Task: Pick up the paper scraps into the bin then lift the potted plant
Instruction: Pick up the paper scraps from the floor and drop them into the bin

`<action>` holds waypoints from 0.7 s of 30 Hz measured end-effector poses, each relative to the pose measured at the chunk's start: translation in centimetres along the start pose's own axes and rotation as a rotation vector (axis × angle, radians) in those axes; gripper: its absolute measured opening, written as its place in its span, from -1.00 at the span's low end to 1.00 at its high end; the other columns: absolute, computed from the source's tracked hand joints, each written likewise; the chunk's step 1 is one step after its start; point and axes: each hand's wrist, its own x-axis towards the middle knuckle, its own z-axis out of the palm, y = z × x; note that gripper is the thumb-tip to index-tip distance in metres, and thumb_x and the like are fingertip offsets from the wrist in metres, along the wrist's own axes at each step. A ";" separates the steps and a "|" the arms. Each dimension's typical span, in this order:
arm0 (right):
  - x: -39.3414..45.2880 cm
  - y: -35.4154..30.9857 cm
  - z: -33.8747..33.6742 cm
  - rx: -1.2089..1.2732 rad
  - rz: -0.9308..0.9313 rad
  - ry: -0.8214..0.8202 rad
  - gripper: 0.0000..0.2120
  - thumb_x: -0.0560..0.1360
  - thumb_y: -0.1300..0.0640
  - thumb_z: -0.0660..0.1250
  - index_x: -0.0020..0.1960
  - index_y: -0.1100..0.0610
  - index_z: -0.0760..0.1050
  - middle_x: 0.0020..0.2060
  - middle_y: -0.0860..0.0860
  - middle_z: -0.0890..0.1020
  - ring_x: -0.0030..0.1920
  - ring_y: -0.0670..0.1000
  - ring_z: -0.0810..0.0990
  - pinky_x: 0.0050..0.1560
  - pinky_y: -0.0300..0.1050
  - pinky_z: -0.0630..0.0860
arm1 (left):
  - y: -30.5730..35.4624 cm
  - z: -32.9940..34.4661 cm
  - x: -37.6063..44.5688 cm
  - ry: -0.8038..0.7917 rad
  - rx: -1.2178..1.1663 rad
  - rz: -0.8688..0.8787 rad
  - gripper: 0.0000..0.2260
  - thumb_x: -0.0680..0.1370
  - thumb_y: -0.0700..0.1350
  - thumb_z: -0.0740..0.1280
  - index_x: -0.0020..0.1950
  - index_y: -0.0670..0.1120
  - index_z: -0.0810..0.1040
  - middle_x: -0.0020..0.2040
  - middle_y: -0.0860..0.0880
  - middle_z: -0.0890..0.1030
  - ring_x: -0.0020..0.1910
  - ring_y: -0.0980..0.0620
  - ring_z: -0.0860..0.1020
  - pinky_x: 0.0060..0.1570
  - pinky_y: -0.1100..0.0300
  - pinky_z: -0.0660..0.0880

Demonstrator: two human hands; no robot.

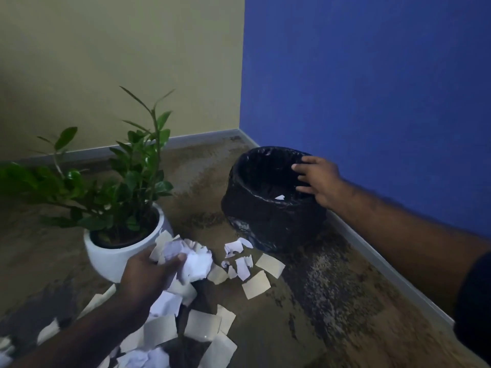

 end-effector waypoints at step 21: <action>0.1 -0.1 -0.8 0.046 -0.125 0.071 -0.91 0.47 0.28 0.30 -0.09 0.12 0.52 -0.23 0.06 0.58 -0.32 0.01 0.54 -0.31 -0.14 0.54 | 17.5 15.6 5.6 -0.512 -0.308 -0.018 -0.67 0.55 -0.12 0.34 0.29 -0.17 0.47 0.11 -0.09 0.56 0.08 -0.06 0.55 0.06 0.15 0.51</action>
